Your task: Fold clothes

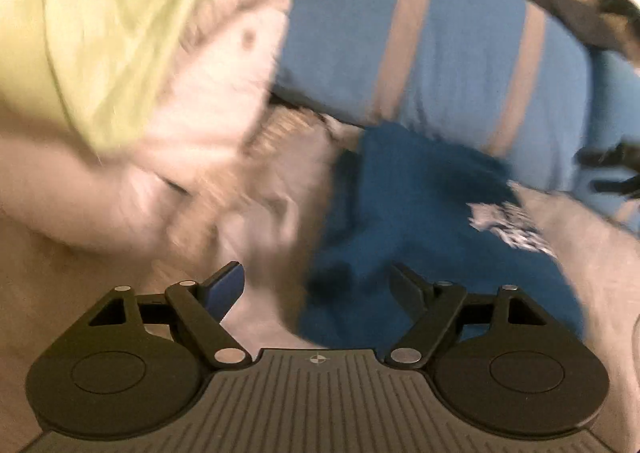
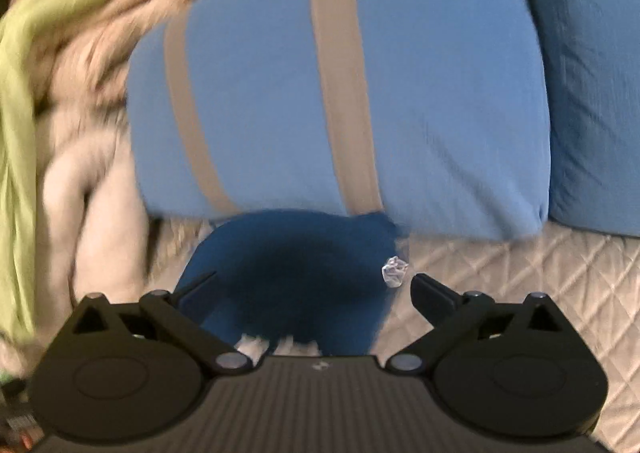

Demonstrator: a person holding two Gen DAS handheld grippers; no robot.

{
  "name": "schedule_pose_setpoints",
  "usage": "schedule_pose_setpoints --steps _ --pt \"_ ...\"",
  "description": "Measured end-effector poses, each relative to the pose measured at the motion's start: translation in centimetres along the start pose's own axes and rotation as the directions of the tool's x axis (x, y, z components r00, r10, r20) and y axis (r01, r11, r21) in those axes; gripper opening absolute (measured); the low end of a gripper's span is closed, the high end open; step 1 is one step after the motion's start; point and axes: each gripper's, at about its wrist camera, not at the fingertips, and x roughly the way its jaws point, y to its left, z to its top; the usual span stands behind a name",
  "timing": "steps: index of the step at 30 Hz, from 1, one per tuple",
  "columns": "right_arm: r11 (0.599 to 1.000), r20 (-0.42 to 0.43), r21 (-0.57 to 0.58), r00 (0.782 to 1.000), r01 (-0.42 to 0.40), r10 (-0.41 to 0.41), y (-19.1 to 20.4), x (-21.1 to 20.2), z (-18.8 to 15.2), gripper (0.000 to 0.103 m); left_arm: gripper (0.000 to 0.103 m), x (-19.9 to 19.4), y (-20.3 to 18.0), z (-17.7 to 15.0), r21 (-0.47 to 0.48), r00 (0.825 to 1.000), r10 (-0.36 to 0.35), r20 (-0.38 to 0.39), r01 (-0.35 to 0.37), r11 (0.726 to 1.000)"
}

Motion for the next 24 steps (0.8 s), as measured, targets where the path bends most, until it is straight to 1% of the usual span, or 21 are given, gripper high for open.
schedule_pose_setpoints --steps 3,6,9,11,16,22,24 --pt "0.991 -0.027 -0.124 0.998 0.057 -0.061 0.2 -0.8 -2.9 0.103 0.080 -1.1 0.9 -1.8 -0.050 1.000 -0.009 0.025 0.011 0.999" --pt "0.962 -0.038 -0.240 0.989 0.127 -0.140 0.3 -2.2 -5.0 0.103 0.080 -1.9 0.3 -2.4 -0.066 0.998 -0.050 0.031 0.052 0.996" --pt "0.932 -0.024 -0.310 0.978 0.189 -0.207 0.6 -4.1 -6.2 0.103 0.080 -2.9 -0.4 -2.5 -0.057 0.997 -0.070 0.040 0.072 0.996" --pt "0.910 -0.008 -0.346 0.969 0.228 -0.246 0.8 -5.5 -6.8 0.103 0.080 -3.6 -1.0 -2.4 -0.045 0.996 -0.080 0.046 0.082 0.996" --pt "0.863 0.044 -0.408 0.950 0.299 -0.308 1.5 -9.4 -7.4 0.103 0.080 -6.3 -3.2 -2.4 0.005 0.992 -0.111 0.062 0.111 0.994" --pt "0.819 0.106 -0.454 0.934 0.350 -0.340 1.0 -14.9 -8.1 0.103 0.080 -8.7 -5.4 -2.1 0.060 0.987 -0.147 0.069 0.142 0.988" --pt "0.821 0.114 -0.450 0.934 0.351 -0.337 0.3 -16.7 -8.2 0.103 0.080 -9.7 -6.0 -2.0 0.084 0.985 -0.158 0.073 0.151 0.985"
